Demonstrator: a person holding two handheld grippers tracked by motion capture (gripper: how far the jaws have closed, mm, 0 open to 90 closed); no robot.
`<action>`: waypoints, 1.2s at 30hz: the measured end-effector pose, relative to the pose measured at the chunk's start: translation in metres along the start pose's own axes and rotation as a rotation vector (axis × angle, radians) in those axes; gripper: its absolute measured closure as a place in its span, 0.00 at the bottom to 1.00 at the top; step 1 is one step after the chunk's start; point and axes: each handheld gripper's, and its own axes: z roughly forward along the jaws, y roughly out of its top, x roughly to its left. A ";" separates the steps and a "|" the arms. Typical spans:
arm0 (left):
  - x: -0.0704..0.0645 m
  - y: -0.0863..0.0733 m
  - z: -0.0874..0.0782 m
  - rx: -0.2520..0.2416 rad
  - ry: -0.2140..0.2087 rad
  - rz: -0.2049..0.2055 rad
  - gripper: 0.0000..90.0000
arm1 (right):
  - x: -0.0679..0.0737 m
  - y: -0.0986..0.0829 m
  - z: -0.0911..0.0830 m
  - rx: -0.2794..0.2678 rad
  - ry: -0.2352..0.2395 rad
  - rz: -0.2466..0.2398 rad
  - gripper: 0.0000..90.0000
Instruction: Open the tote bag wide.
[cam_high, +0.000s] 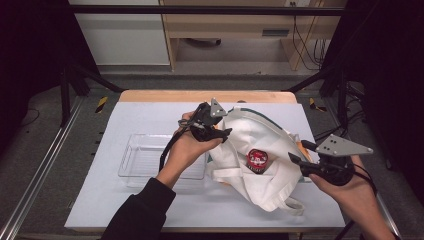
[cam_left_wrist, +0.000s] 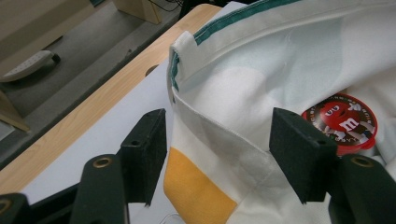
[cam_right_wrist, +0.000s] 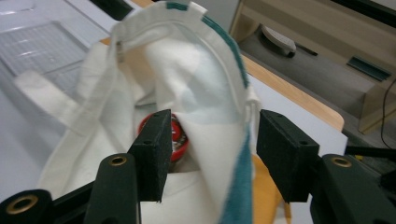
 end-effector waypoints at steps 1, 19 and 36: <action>0.000 0.000 0.000 0.005 -0.005 -0.001 0.39 | -0.004 0.000 0.002 0.007 -0.007 0.007 0.51; -0.018 -0.004 0.023 0.063 0.024 -0.018 0.26 | -0.020 -0.016 0.027 0.101 -0.004 0.053 0.54; -0.005 -0.035 0.014 0.088 -0.037 -0.075 0.77 | -0.029 -0.027 0.032 0.171 0.002 0.062 0.82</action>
